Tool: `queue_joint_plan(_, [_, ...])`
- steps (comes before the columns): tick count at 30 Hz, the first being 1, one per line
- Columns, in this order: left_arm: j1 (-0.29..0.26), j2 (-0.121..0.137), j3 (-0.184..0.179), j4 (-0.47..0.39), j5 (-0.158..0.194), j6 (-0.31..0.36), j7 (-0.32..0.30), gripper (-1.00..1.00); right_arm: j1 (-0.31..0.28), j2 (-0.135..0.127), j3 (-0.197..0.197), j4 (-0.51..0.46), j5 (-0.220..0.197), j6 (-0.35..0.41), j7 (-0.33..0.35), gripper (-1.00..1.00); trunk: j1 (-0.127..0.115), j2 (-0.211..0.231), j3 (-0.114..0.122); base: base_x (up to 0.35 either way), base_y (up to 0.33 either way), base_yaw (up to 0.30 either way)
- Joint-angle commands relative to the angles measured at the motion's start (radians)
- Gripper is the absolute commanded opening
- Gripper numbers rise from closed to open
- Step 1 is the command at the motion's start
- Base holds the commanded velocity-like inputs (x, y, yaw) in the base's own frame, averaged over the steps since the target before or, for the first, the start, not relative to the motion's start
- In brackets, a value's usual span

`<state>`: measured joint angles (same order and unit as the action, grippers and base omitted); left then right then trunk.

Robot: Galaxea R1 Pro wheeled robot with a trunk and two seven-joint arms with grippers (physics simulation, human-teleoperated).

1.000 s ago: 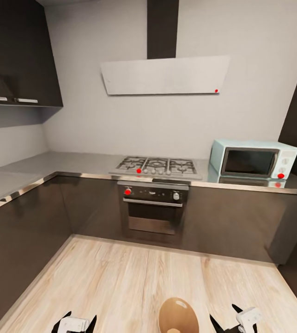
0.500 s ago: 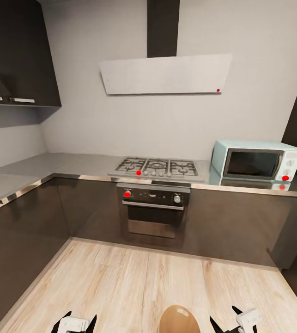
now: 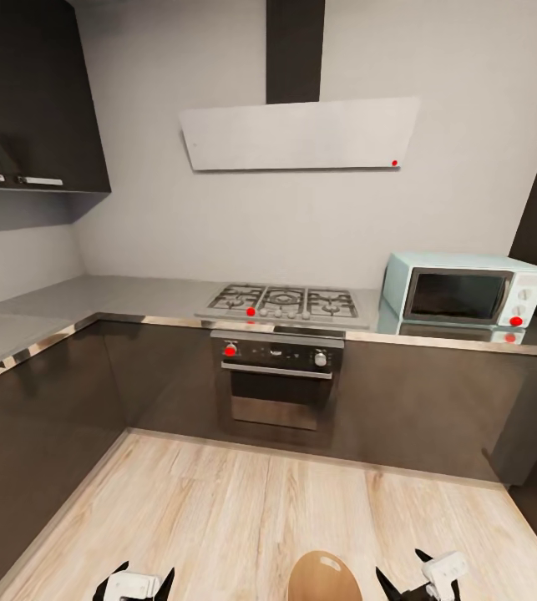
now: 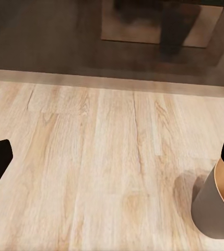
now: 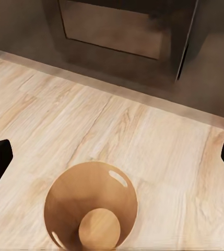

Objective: Put the three can of soda from the living room inside the tash can in the kitchen.

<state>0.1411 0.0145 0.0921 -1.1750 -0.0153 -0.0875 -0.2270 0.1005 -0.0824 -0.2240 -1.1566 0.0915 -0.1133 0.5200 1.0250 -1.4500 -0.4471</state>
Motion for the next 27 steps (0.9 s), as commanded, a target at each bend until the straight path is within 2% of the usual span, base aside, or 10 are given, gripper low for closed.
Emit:
queue_joint_plan(1, [0.0, 0.0, 0.0, 0.0, 0.0, 0.0, 0.0, 1.0, 0.0, 0.0, 0.0, 0.0, 0.0, 0.001, 0.0, 1.0, 0.0, 0.0, 0.0, 0.0, 0.0, 0.0])
queue_joint_plan(4, [0.0, 0.001, -0.001, 0.0, 0.0, 0.0, 0.0, 1.0, -0.044, -0.001, 0.005, -0.005, -0.001, 0.105, 0.0, 1.0, 0.0, 0.0, 0.0, 0.0, 0.0, 0.0])
queue_joint_plan(5, [0.0, 0.001, -0.001, 0.0, 0.0, 0.0, 0.0, 1.0, -0.117, -0.002, 0.022, -0.008, 0.002, 0.247, 0.0, 1.0, 0.0, 0.0, 0.0, 0.0, 0.0, 0.0])
queue_joint_plan(6, [0.0, 0.001, 0.0, 0.0, 0.0, 0.001, 0.0, 1.0, -0.169, -0.004, 0.034, -0.007, 0.01, 0.337, 0.0, 1.0, 0.004, -0.007, -0.003, 0.0, 0.0, 0.0])
queue_joint_plan(8, [-0.001, 0.001, 0.0, 0.0, 0.0, 0.002, 0.0, 1.0, -0.221, -0.006, 0.044, -0.006, 0.024, 0.422, 0.0, 1.0, 0.011, -0.021, -0.009, 0.0, 0.0, 0.0])
queue_joint_plan(13, [-0.001, 0.0, -0.001, 0.0, -0.001, 0.006, 0.0, 1.0, -0.368, -0.006, 0.057, 0.006, 0.092, 0.631, 0.0, 1.0, 0.031, -0.056, -0.025, 0.0, 0.0, 0.0])
queue_joint_plan(14, [-0.001, 0.0, -0.001, 0.0, -0.001, 0.007, 0.0, 1.0, -0.419, -0.005, 0.059, 0.012, 0.119, 0.697, 0.0, 1.0, 0.034, -0.063, -0.028, 0.0, 0.0, 0.0])
queue_joint_plan(18, [-0.001, 0.0, -0.003, 0.0, -0.002, 0.009, -0.001, 1.0, -0.529, -0.004, 0.064, 0.02, 0.158, 0.84, 0.002, 1.0, 0.05, -0.091, -0.041, 0.0, 0.0, 0.0])
queue_joint_plan(25, [-0.002, 0.001, -0.004, -0.001, -0.003, 0.011, -0.002, 1.0, -0.606, -0.014, 0.069, 0.031, 0.168, 1.01, 0.015, 1.0, 0.077, -0.14, -0.063, 0.0, 0.0, 0.0])
queue_joint_plan(27, [-0.002, 0.001, -0.005, -0.001, -0.003, 0.012, -0.003, 1.0, -0.682, -0.017, 0.07, 0.103, 0.17, 1.128, 0.018, 1.0, 0.084, -0.154, -0.069, 0.0, 0.0, 0.0])
